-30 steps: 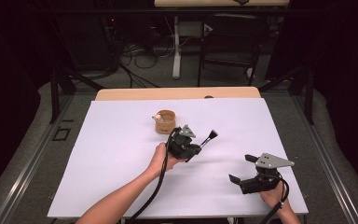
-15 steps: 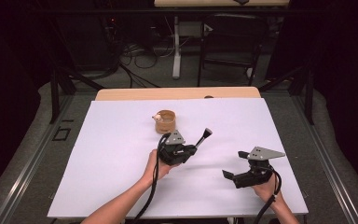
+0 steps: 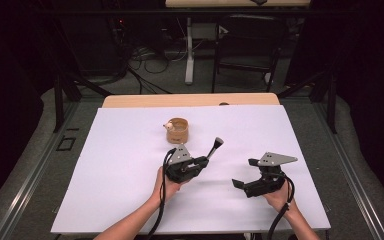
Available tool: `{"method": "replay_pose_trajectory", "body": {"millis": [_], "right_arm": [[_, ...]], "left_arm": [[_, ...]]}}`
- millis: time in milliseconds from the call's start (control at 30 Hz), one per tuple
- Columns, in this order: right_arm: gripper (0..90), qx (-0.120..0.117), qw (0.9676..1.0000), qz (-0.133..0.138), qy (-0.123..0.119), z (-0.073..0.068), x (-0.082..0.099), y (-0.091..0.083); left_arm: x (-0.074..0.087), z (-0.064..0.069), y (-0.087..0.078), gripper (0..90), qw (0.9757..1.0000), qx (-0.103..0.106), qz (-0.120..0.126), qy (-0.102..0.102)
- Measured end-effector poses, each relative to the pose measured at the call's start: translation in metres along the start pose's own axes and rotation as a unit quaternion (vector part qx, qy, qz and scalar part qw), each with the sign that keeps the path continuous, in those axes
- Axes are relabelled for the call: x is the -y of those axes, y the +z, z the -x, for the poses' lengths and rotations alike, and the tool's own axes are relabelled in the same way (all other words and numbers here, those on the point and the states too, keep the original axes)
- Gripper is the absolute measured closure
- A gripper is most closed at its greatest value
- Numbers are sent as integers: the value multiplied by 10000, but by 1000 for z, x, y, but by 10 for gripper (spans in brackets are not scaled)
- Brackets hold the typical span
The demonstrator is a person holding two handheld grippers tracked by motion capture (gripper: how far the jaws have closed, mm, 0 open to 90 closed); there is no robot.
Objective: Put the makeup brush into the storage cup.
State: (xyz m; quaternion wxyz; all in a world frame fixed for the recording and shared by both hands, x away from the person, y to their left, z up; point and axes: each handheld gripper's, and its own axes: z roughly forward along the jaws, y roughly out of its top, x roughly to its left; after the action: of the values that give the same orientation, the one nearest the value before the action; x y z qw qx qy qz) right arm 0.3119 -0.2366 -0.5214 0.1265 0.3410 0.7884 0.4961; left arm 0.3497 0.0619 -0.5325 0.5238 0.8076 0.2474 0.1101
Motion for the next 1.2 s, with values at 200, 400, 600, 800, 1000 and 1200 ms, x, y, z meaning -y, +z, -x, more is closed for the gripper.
{"method": "replay_pose_trajectory", "body": {"millis": [200, 400, 600, 800, 1000, 1200], "right_arm": [[0, 40, 10000, -21, -16, 1, 1, 0], [0, 124, 9999, 15, -59, 2, 5, -1], [0, 251, 9994, 64, -215, 0, 10, -5], [0, 358, 9986, 178, -354, 0, 14, -10], [0, 394, 9974, 398, -453, -2, 15, -13], [0, 421, 9965, 491, -536, -2, 18, -15]], "left_arm": [[5, -2, -4, 790, 9996, -34, 275, 4], [6, -5, -9, 790, 9981, -270, 548, -28], [6, -11, -15, 790, 9963, -424, 746, -72], [4, -21, -23, 790, 9941, -584, 899, -144], [-2, -28, -30, 790, 9919, -741, 1018, -139], [-13, -35, -36, 790, 9903, -858, 1092, -70]]}}
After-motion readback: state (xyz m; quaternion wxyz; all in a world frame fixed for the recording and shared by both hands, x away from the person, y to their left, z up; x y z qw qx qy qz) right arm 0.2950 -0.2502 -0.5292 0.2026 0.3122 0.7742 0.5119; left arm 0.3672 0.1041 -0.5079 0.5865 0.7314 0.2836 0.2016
